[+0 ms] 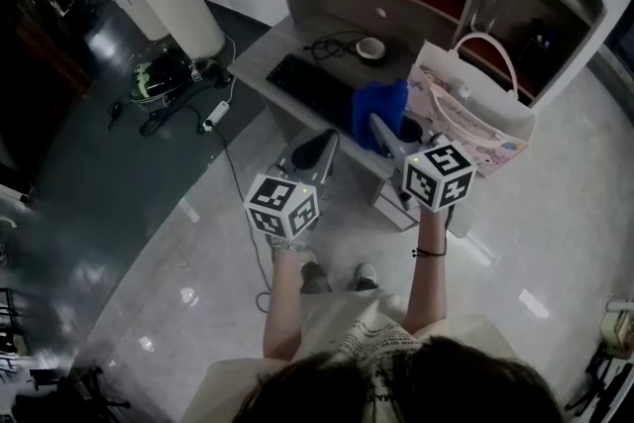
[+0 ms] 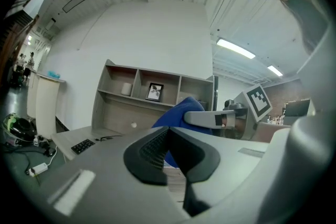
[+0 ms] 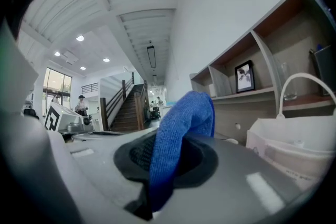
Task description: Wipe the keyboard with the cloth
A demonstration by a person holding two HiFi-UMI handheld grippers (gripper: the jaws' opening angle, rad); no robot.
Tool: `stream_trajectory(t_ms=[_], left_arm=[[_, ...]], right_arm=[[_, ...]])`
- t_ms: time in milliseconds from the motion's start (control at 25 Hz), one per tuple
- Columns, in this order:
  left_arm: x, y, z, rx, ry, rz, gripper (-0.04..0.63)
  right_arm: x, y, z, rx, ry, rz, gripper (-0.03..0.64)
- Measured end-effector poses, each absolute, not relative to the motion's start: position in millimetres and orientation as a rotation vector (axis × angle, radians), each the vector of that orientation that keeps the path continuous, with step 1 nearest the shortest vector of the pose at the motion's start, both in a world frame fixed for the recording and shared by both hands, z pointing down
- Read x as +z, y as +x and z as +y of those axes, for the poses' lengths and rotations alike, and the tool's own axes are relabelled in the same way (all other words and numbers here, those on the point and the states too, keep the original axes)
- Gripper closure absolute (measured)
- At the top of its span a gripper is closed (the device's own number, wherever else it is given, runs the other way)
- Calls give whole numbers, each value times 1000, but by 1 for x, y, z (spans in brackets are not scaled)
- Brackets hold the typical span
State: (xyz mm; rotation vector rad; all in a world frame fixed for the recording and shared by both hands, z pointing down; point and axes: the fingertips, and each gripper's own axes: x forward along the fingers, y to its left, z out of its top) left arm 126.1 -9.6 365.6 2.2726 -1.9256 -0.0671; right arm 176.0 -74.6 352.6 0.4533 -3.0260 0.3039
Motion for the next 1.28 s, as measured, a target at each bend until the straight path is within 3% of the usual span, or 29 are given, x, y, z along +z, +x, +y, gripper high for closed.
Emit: stream_trajectory(t_ms=[800, 1280], left_arm=[[381, 42, -28, -70, 2407, -1660, 591], [403, 28, -20, -57, 2473, -1481, 591]], right_arm=[[364, 109, -87, 329, 756, -2967, 558], [382, 103, -73, 362, 963, -2898, 557]])
